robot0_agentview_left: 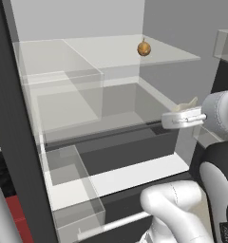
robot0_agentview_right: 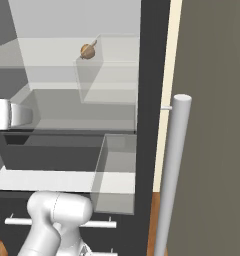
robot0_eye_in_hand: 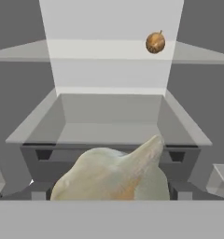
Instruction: Retrieve the bottle and the shaker from the cabinet and place them next to the mixing bowl on the counter. Then add garlic from the fridge to the mixing bowl.
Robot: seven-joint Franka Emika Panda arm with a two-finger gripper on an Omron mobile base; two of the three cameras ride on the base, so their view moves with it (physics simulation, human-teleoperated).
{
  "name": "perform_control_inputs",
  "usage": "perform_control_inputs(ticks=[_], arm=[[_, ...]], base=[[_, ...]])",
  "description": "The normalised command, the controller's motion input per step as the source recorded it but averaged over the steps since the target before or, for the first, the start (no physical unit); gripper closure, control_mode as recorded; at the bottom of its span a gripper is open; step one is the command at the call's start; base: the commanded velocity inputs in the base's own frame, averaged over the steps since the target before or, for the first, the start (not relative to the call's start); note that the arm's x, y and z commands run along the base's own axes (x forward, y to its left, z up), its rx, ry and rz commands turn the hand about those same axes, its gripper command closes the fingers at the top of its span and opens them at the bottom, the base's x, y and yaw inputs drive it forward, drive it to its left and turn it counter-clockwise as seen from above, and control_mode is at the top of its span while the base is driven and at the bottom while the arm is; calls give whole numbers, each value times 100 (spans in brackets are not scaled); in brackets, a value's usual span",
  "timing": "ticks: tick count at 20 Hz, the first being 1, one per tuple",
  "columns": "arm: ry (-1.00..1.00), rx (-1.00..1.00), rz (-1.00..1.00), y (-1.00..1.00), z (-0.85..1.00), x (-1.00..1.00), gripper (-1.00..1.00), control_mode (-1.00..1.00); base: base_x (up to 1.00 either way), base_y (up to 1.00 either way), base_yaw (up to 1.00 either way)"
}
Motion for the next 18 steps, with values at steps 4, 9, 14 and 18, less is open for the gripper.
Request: perform_control_inputs(ticks=[4,9,14,18], arm=[[0,0,0,0,0,0,100,-100],[0,0,0,0,0,0,100,-100],[0,0,0,0,0,-3,100,100],[0,0,0,0,0,0,100,100]], base=[[0,0,0],[0,0,0],[-62,0,0],[-100,0,0]])
